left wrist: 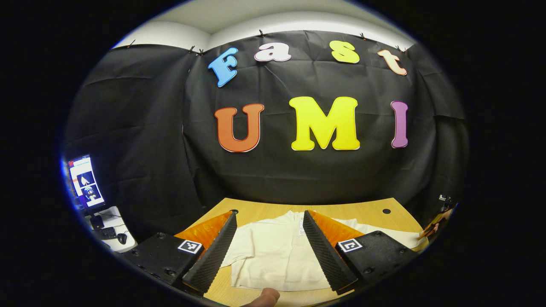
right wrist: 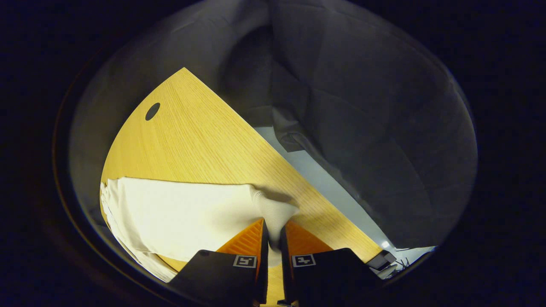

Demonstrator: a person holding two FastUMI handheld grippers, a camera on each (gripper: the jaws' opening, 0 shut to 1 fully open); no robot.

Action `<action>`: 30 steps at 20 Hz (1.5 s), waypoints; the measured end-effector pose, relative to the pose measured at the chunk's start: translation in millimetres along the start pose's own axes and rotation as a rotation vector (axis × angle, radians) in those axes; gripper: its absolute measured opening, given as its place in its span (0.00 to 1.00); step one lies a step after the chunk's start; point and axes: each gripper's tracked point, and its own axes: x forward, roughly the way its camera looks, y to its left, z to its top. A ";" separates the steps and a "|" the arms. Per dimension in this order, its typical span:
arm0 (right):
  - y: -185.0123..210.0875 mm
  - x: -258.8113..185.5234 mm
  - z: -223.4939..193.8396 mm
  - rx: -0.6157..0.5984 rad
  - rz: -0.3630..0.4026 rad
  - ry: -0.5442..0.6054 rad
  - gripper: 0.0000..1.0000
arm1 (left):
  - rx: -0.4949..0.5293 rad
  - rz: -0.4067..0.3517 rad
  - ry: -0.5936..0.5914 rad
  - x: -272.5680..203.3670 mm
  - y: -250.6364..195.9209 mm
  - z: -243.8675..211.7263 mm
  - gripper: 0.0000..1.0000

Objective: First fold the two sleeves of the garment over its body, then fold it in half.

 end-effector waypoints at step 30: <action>444.3 -274.5 -114.1 -0.482 0.329 -0.247 0.00 | -0.013 -0.095 -0.054 50.1 125.9 -20.5 0.99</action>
